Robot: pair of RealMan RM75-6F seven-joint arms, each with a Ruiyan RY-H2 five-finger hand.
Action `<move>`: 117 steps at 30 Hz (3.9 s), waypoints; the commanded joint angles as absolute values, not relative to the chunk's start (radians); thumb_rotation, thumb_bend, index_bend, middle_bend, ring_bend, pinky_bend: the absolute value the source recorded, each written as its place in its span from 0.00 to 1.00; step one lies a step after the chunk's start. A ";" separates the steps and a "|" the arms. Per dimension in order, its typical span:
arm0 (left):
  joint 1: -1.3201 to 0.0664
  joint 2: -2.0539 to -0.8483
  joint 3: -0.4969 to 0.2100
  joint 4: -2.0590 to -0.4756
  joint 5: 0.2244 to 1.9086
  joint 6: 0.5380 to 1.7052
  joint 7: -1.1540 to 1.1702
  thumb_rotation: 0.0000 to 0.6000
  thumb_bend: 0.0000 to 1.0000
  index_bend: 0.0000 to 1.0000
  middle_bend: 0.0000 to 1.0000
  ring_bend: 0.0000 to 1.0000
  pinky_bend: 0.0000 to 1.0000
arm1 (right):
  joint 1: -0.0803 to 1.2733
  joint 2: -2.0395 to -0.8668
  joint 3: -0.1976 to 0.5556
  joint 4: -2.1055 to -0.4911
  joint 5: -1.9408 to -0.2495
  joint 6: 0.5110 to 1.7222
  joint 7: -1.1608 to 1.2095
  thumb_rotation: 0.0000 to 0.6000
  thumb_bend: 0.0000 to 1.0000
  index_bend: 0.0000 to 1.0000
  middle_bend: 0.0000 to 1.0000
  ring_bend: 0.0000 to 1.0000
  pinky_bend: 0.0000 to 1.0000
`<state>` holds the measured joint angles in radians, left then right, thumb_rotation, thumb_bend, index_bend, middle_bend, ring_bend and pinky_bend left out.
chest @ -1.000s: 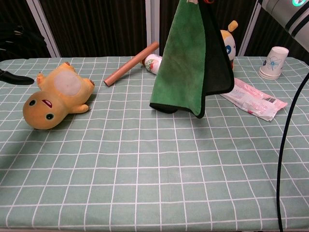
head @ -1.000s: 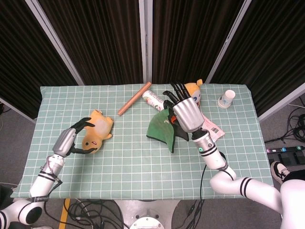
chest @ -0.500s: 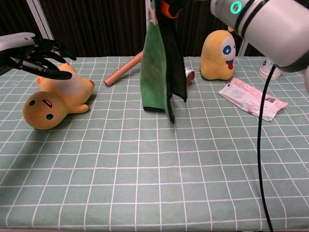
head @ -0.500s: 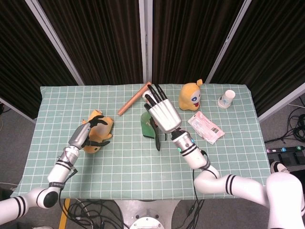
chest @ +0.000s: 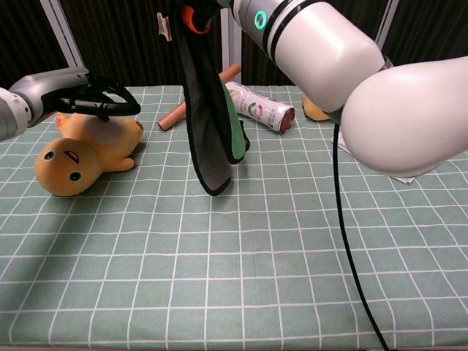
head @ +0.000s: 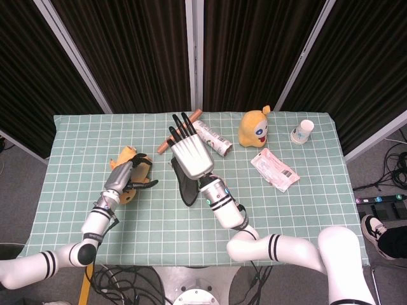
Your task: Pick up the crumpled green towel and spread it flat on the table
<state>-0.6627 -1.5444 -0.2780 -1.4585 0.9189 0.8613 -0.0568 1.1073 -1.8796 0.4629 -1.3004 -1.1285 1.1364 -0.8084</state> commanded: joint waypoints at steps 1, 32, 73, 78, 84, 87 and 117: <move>-0.669 -1.548 -0.275 -1.463 0.914 0.857 -0.048 0.49 0.01 0.35 0.23 0.21 0.25 | 1.138 -1.906 0.485 -1.259 -1.103 1.141 -0.831 1.00 0.37 0.73 0.25 0.00 0.00; -0.709 -1.692 -0.276 -1.359 0.792 0.899 0.058 0.82 0.11 0.56 0.24 0.20 0.25 | 1.216 -1.956 0.519 -1.213 -1.002 1.183 -0.796 1.00 0.37 0.72 0.23 0.00 0.00; -0.663 -1.552 -0.358 -1.449 0.957 0.963 -0.052 1.00 0.47 0.83 0.44 0.24 0.25 | 0.931 -1.546 0.464 -1.539 -1.023 1.050 -0.262 1.00 0.36 0.72 0.22 0.00 0.00; -0.700 -1.592 -0.398 -1.367 0.950 1.010 -0.021 1.00 0.47 0.83 0.44 0.24 0.24 | 0.936 -1.543 0.490 -1.457 -1.102 1.007 -0.045 1.00 0.36 0.72 0.24 0.00 0.00; -0.714 -1.608 -0.441 -1.326 0.961 1.079 -0.023 1.00 0.47 0.83 0.44 0.24 0.24 | 0.946 -1.549 0.494 -1.359 -1.222 1.011 0.184 1.00 0.36 0.73 0.26 0.00 0.00; -0.722 -1.623 -0.457 -1.297 0.973 1.112 -0.032 1.00 0.47 0.83 0.44 0.24 0.24 | 0.960 -1.554 0.487 -1.299 -1.263 1.002 0.274 1.00 0.36 0.73 0.27 0.00 0.00; -0.544 -1.566 -0.085 -1.523 1.298 1.159 0.017 1.00 0.44 0.83 0.44 0.24 0.24 | 0.797 -1.512 0.075 -1.261 -1.591 1.044 0.726 1.00 0.36 0.74 0.28 0.00 0.00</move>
<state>-0.5505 -1.5683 -0.0981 -1.5155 1.2832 1.1608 0.0069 0.8027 -1.5201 0.0867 -1.2564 -1.5800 1.0448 0.7287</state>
